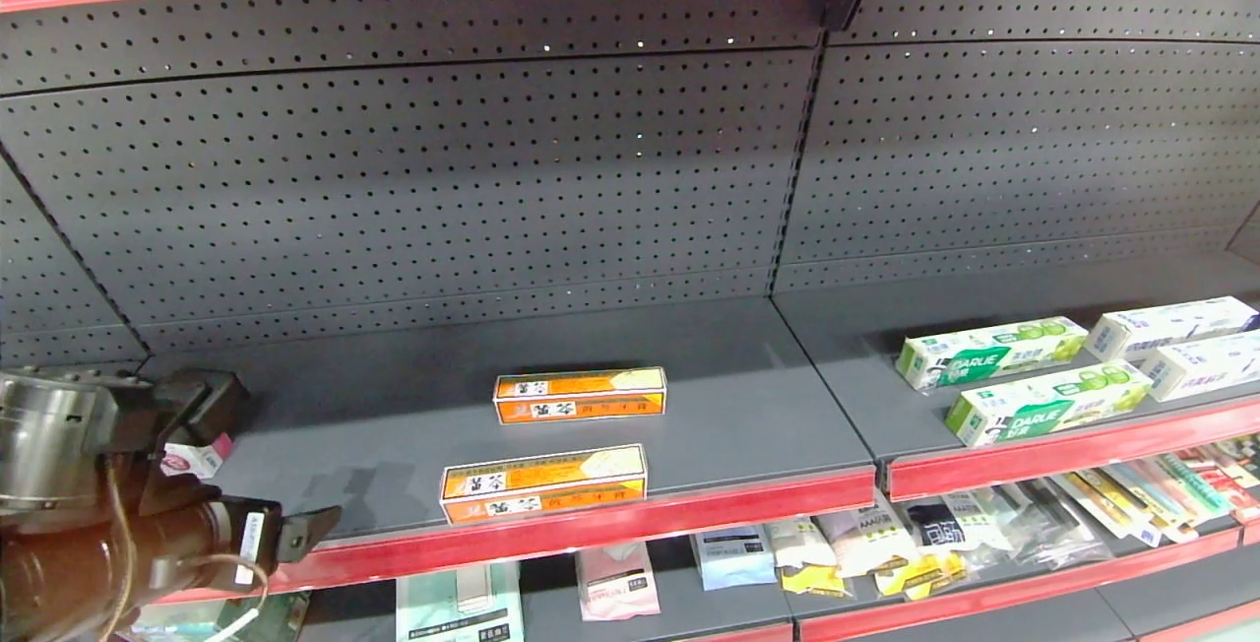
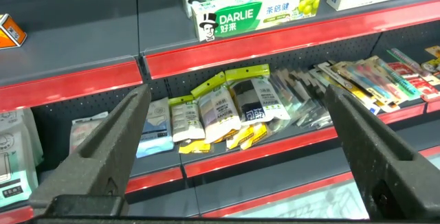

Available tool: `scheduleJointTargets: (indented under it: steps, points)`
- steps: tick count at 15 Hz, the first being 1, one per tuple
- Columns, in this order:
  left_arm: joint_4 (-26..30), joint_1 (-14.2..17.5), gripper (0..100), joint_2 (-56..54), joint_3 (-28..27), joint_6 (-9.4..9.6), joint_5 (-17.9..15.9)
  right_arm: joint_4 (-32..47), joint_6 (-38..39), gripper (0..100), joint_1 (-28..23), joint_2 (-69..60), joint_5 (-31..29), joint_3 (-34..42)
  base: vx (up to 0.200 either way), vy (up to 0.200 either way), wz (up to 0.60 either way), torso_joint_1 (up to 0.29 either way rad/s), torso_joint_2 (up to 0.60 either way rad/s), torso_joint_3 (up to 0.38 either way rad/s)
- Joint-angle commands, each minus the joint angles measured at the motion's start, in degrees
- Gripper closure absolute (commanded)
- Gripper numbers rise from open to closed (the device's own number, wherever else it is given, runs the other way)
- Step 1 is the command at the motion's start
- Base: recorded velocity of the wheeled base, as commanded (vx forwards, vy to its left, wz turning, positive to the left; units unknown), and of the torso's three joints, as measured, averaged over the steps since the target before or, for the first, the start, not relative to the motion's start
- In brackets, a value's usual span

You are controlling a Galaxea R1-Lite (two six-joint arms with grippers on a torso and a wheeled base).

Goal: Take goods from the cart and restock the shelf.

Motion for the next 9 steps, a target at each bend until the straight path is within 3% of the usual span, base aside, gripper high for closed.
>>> scheduleJointTargets:
  steps: [1,5,9]
  points:
    - [-4.81,-0.34,0,9.42,-1.49,0.31,-0.01,-0.01,0.01,0,0.01,0.09,-0.02,-0.04,0.000,0.000,0.00,0.000,0.00,0.000]
    - [-10.43,-2.45,0,15.92,-2.81,0.49,-0.01,-0.01,0.01,0,0.01,0.09,-0.02,-0.04,0.000,0.000,0.00,0.000,0.00,0.000]
    - [-11.66,-4.65,0,18.47,-4.04,0.49,-0.01,-0.01,0.01,0,0.01,0.09,-0.02,-0.04,0.000,0.000,0.00,0.000,0.00,0.000]
